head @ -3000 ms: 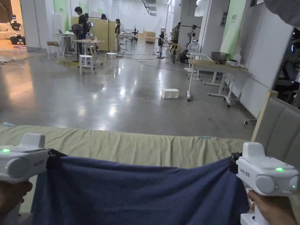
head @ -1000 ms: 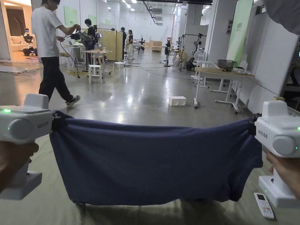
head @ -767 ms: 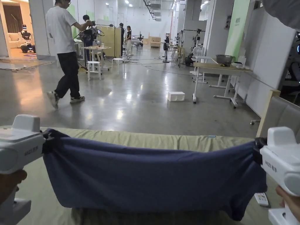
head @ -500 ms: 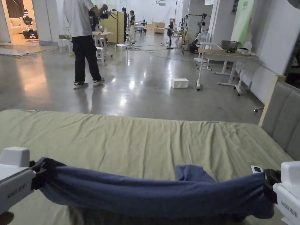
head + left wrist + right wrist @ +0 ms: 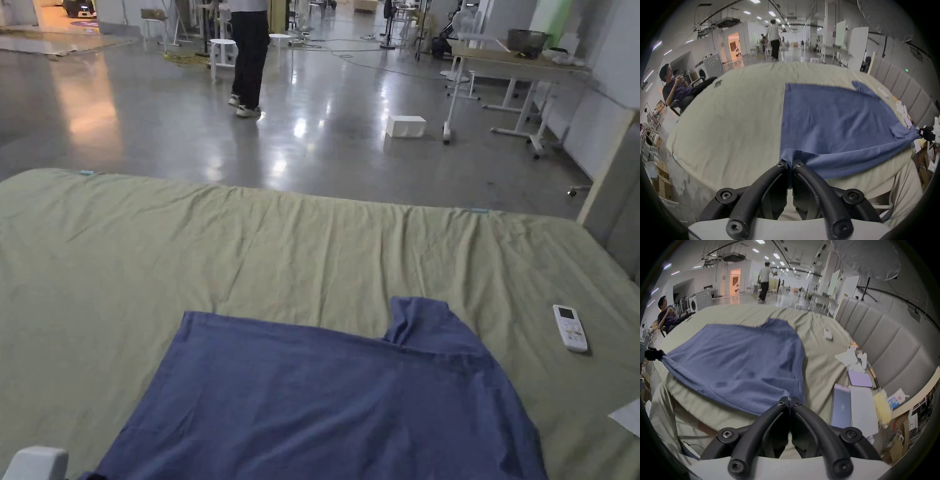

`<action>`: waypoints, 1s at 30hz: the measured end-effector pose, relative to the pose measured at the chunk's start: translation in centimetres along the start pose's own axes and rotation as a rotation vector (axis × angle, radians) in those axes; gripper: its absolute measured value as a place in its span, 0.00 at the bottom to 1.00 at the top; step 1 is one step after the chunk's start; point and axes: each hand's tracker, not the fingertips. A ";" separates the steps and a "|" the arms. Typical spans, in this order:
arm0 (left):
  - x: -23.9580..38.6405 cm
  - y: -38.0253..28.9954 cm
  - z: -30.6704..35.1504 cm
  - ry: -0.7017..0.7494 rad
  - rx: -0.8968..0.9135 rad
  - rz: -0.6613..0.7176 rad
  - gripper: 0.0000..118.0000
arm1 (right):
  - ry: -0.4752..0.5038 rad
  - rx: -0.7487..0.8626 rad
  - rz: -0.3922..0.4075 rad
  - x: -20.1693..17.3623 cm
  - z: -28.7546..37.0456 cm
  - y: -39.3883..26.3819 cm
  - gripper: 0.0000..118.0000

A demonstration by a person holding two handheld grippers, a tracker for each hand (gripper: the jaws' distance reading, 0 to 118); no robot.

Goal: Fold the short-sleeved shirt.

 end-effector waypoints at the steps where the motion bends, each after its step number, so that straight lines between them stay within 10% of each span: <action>1: -0.3 -0.8 -0.8 0.005 -0.012 0.006 0.04 | 0.001 -0.028 0.010 -0.1 -0.6 -0.8 0.01; 13: -1.8 -4.0 -5.4 -0.038 -0.129 0.034 0.05 | 0.026 -0.166 0.015 -0.8 -6.2 -4.9 0.04; 16: -1.6 -3.7 -4.7 -0.040 -0.121 0.011 0.16 | -0.008 -0.167 0.022 -1.0 -6.0 -4.7 0.33; 20: -1.3 -2.1 -3.2 -0.120 -0.046 0.069 0.70 | -0.056 -0.019 -0.009 -0.6 -4.0 -2.4 0.73; 30: 5.1 7.2 -1.3 -0.067 0.299 0.033 0.68 | -0.083 0.400 -0.163 -3.2 -1.9 8.3 0.80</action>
